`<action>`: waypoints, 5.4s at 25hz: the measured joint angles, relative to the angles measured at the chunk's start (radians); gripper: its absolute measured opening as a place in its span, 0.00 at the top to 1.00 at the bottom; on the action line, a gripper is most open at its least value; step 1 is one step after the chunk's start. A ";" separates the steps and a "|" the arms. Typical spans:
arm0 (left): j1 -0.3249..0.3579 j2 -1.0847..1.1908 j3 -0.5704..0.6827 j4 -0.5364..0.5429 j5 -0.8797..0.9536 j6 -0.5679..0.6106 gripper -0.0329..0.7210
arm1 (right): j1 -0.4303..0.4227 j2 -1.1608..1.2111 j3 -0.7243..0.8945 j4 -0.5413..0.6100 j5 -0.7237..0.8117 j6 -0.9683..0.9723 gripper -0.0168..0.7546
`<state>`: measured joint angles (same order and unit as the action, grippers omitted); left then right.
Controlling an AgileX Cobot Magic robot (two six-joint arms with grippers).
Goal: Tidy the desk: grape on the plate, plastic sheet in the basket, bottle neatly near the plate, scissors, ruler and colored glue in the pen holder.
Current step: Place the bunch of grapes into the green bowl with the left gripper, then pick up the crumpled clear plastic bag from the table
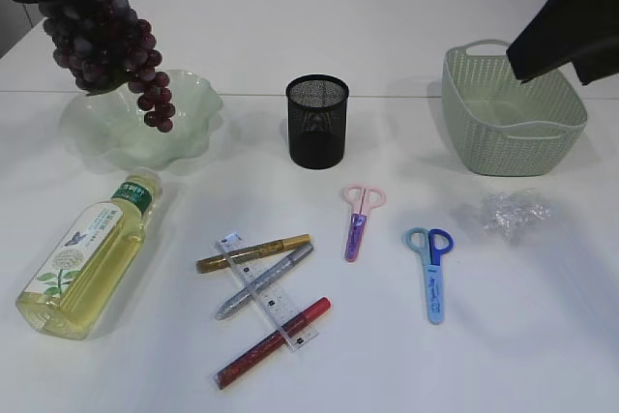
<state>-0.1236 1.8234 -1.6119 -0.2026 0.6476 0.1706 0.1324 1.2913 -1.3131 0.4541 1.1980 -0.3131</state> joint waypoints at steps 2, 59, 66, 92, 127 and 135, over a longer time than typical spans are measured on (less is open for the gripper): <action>0.000 0.027 0.000 0.003 -0.026 0.000 0.90 | 0.000 0.000 0.000 -0.001 0.004 0.000 0.22; 0.004 0.303 -0.121 -0.011 -0.136 -0.033 0.43 | 0.000 0.000 0.000 -0.002 0.045 0.000 0.22; 0.004 0.259 -0.121 0.022 -0.029 -0.033 0.43 | 0.000 0.000 0.000 -0.002 0.045 0.000 0.22; 0.004 -0.197 -0.121 0.088 0.590 -0.081 0.42 | 0.000 0.002 0.000 -0.379 0.023 0.339 0.22; 0.004 -0.251 -0.121 0.066 0.605 -0.099 0.42 | 0.000 0.398 0.216 -0.483 -0.527 0.568 0.22; 0.004 -0.251 -0.121 0.061 0.605 -0.101 0.42 | 0.000 0.413 0.310 -0.493 -0.799 0.572 0.22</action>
<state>-0.1195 1.5724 -1.7332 -0.1416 1.2524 0.0699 0.1324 1.7047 -1.0034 -0.0385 0.3990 0.2590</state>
